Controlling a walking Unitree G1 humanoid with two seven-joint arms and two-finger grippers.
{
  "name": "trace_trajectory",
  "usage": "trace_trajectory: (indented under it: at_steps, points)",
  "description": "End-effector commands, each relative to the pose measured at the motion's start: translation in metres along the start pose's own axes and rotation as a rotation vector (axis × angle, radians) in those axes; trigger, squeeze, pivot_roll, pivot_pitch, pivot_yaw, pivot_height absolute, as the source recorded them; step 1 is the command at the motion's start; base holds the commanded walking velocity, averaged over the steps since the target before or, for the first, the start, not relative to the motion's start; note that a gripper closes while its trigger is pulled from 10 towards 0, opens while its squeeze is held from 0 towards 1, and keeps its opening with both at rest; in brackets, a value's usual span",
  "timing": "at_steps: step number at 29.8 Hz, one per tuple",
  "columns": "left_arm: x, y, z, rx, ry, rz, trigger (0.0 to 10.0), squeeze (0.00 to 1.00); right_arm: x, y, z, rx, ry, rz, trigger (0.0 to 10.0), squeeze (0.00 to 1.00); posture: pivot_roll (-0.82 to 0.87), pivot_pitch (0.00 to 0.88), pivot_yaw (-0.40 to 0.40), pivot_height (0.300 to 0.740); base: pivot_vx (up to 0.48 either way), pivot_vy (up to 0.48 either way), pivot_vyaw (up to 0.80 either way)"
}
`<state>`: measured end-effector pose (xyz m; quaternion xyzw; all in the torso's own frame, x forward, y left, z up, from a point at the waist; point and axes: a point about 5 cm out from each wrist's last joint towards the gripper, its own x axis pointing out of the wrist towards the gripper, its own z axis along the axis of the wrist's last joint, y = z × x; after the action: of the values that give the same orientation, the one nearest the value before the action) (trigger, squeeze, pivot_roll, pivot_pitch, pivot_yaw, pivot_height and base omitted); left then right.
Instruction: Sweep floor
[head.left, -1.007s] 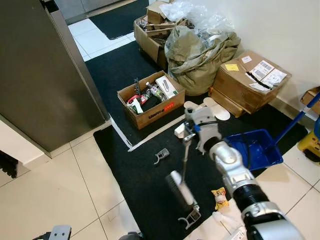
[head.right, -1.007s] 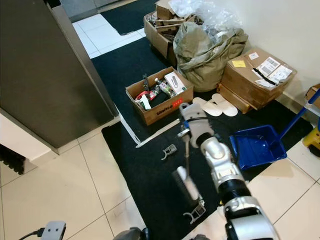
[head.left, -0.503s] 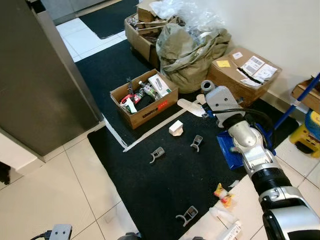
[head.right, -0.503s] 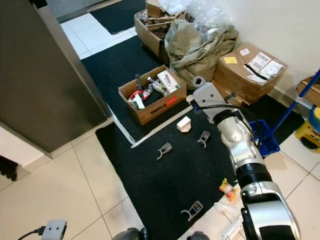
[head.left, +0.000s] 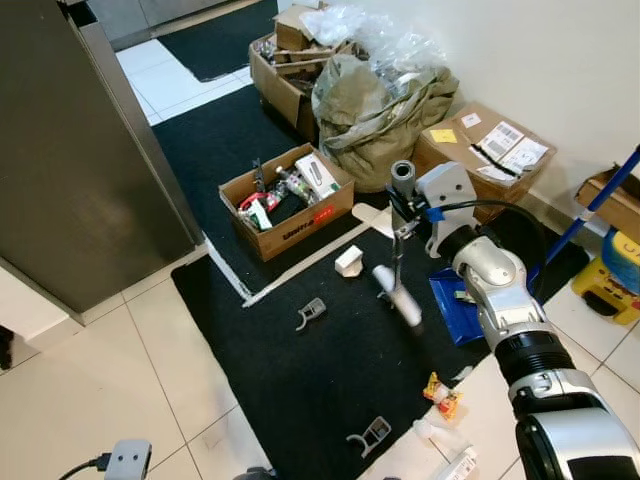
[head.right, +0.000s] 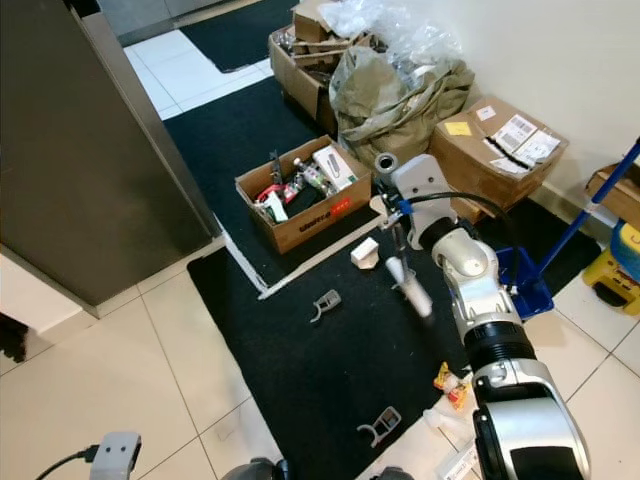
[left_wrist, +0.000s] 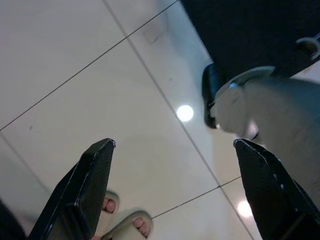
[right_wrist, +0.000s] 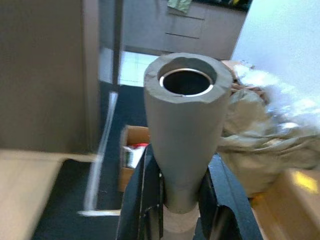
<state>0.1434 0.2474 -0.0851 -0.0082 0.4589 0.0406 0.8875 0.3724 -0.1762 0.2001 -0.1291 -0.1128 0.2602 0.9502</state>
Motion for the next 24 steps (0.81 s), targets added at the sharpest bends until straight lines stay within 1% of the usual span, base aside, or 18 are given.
trace_trajectory:
  at_steps: [1, 3, 5, 6, 7, 8, 10, 11, 12, 14, 15, 16, 17, 19, 20, 21, 22, 24]
  points:
    - [-0.002, -0.001, -0.012, -0.003, 0.047, 0.004, 10.0, 0.0, 0.003, 0.002, 0.01, 0.031, -0.056, 0.032, 10.0, 0.0, 0.02, 0.071, 0.041, 0.74, 0.0, 0.0, 0.0]
    - [0.0, -0.005, -0.008, -0.001, 0.048, 0.0, 10.0, 0.0, -0.004, 0.016, 0.002, 0.086, -0.015, 0.164, 10.0, 0.0, 0.0, 0.045, 0.036, 0.74, 0.0, 0.0, 0.0]
    - [0.0, -0.005, -0.008, -0.001, 0.048, 0.0, 10.0, 0.0, -0.004, 0.016, 0.002, 0.086, -0.015, 0.164, 10.0, 0.0, 0.0, 0.045, 0.036, 0.74, 0.0, 0.0, 0.0]
    - [0.001, -0.007, -0.006, 0.001, 0.05, -0.002, 10.0, 0.0, -0.006, 0.023, -0.004, 0.122, -0.002, 0.192, 10.0, 0.0, 0.0, 0.035, 0.035, 0.74, 0.0, 0.0, 0.0]
    - [0.001, -0.007, -0.006, 0.001, 0.05, -0.002, 10.0, 0.0, -0.006, 0.023, -0.004, 0.122, -0.002, 0.192, 10.0, 0.0, 0.0, 0.035, 0.035, 0.74, 0.0, 0.0, 0.0]
    - [0.002, -0.01, -0.004, 0.001, 0.051, -0.008, 10.0, 0.0, -0.007, 0.028, -0.009, 0.158, 0.004, 0.196, 10.0, 0.0, 0.0, 0.027, 0.034, 0.74, 0.0, 0.0, 0.0]
    - [0.002, -0.01, -0.004, 0.001, 0.051, -0.008, 10.0, 0.0, -0.007, 0.028, -0.009, 0.158, 0.004, 0.196, 10.0, 0.0, 0.0, 0.027, 0.034, 0.74, 0.0, 0.0, 0.0]
    - [0.003, -0.011, -0.003, 0.001, 0.053, -0.012, 10.0, 0.0, -0.006, 0.034, -0.012, 0.193, 0.001, 0.187, 10.0, 0.0, 0.0, 0.021, 0.035, 0.74, 0.0, -0.307, 0.0]
    - [0.003, -0.011, -0.003, 0.001, 0.053, -0.012, 10.0, 0.0, -0.006, 0.034, -0.012, 0.193, 0.001, 0.187, 10.0, 0.0, 0.0, 0.021, 0.035, 0.74, 0.0, -0.307, 0.0]
    - [0.004, -0.013, -0.002, 0.0, 0.054, -0.015, 10.0, 0.0, -0.005, 0.038, -0.014, 0.224, -0.006, 0.176, 10.0, 0.0, -0.01, 0.018, 0.038, 0.74, 0.0, -0.281, 0.0]
    - [0.004, -0.014, -0.001, 0.0, 0.057, -0.019, 10.0, 0.0, -0.003, 0.043, -0.016, 0.247, -0.01, 0.168, 10.0, 0.0, -0.01, 0.013, 0.041, 0.74, 0.0, -0.311, 0.0]
    - [0.004, -0.014, -0.001, 0.0, 0.057, -0.019, 10.0, 0.0, -0.003, 0.043, -0.016, 0.247, -0.01, 0.168, 10.0, 0.0, -0.01, 0.013, 0.041, 0.74, 0.0, -0.311, 0.0]
    - [0.005, -0.015, -0.001, 0.002, 0.062, -0.021, 10.0, 0.0, -0.001, 0.049, -0.017, 0.267, -0.011, 0.173, 10.0, 0.0, -0.01, 0.009, 0.044, 0.74, 0.0, -0.334, 0.0]
    - [0.005, -0.015, -0.001, 0.002, 0.062, -0.021, 10.0, 0.0, -0.001, 0.049, -0.017, 0.267, -0.011, 0.173, 10.0, 0.0, -0.01, 0.009, 0.044, 0.74, 0.0, -0.334, 0.0]
    - [0.005, -0.017, -0.001, 0.004, 0.067, -0.023, 10.0, 0.0, 0.0, 0.055, -0.019, 0.282, -0.009, 0.18, 10.0, 0.0, -0.01, 0.006, 0.045, 0.74, 0.0, -0.352, 0.0]
    - [0.005, -0.017, -0.001, 0.004, 0.067, -0.023, 10.0, 0.0, 0.0, 0.055, -0.019, 0.282, -0.009, 0.18, 10.0, 0.0, -0.01, 0.006, 0.045, 0.74, 0.0, -0.352, 0.0]
    - [0.005, -0.019, -0.002, 0.004, 0.07, -0.025, 10.0, 0.0, 0.001, 0.059, -0.021, 0.29, -0.005, 0.186, 10.0, 0.0, -0.01, 0.003, 0.045, 0.74, 0.0, -0.349, 0.0]
    - [0.006, -0.022, -0.003, 0.004, 0.074, -0.028, 10.0, 0.0, 0.001, 0.061, -0.021, 0.302, 0.0, 0.195, 10.0, 0.0, -0.01, 0.0, 0.047, 0.74, 0.0, -0.351, 0.0]
